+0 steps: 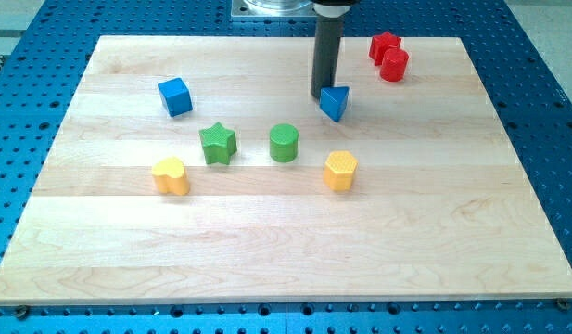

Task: Push the triangle to the right of the cube

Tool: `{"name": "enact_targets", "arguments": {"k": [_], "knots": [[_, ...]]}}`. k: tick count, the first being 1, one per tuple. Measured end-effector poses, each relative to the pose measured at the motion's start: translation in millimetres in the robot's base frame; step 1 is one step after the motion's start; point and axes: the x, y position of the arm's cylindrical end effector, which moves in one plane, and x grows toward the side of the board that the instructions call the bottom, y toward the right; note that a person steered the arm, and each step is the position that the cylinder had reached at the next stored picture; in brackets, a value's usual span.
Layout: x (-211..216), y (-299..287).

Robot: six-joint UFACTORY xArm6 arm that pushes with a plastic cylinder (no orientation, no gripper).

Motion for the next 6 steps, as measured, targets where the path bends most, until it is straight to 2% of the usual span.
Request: {"name": "enact_targets", "arguments": {"k": [1,3,4,5,6], "knots": [[7,3],[57,151],[83,115],[68,45],[40,-50]]}}
